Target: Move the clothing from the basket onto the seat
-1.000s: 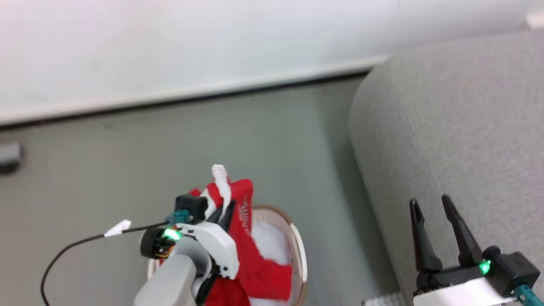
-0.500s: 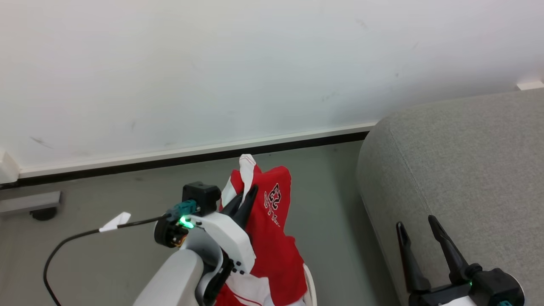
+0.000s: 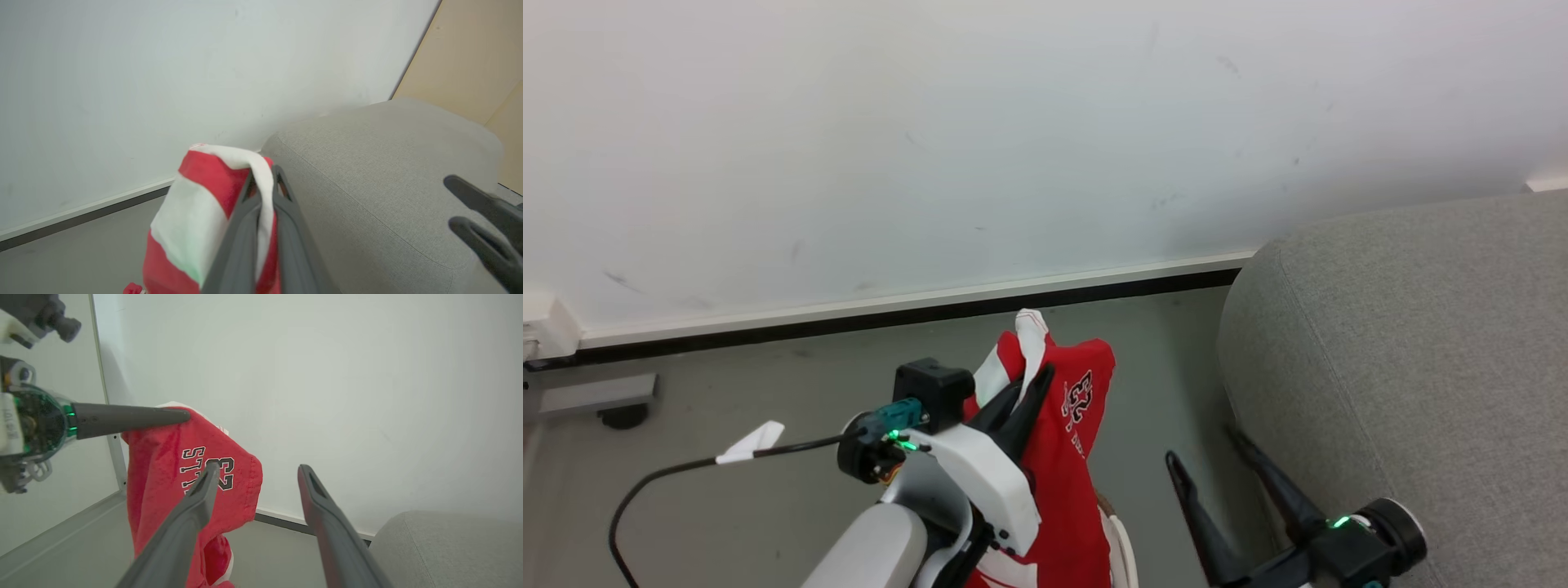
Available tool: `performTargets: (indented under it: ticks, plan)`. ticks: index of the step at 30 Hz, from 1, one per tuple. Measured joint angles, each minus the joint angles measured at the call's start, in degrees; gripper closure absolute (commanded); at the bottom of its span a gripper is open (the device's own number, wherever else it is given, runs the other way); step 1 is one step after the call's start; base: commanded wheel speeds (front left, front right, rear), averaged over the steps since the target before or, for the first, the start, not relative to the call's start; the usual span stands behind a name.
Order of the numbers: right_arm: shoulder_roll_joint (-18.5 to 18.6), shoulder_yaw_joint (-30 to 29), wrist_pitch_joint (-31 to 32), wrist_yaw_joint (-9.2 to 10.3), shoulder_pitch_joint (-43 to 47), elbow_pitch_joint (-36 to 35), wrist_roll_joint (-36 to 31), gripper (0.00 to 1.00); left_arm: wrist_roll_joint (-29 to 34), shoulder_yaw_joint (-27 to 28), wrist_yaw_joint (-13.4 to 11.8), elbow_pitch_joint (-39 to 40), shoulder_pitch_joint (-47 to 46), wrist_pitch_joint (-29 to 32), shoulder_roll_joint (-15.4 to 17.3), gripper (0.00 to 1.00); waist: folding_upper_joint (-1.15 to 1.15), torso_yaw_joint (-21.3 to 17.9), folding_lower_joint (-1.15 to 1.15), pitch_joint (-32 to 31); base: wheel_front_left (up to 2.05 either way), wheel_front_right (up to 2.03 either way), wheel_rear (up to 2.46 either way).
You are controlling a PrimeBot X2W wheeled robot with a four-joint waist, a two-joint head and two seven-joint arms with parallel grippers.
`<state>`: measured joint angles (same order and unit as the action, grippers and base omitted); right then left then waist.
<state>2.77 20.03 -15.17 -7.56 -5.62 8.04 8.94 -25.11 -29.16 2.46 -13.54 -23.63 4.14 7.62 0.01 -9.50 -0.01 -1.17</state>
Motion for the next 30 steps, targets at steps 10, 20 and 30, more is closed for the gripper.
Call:
performTargets:
  ticks: [10, 20, 30]
  plan:
    - [0.0, 12.2, 0.0, 0.01, -8.3, 10.3, -1.8, 0.00, 0.4, -2.4, -1.1, 7.5, 1.5, 3.0, 0.0, 1.00, 0.00, 0.3, 0.00, 0.1, 0.00, 0.00, 0.00]
    - [0.0, 16.5, 0.0, 0.01, -16.7, 22.0, -2.8, 1.00, 0.7, -6.6, -1.3, 10.7, 1.4, 5.3, -2.0, 1.00, 0.00, 1.9, 0.01, 0.5, 0.00, 0.00, 0.00]
    - [0.0, 15.7, 0.0, 0.01, -17.4, 21.6, 1.5, 1.00, 1.3, -5.9, -3.0, 9.6, 1.5, 4.1, -1.2, 0.42, 0.00, 3.3, 0.01, 0.7, 0.00, 0.00, 0.00]
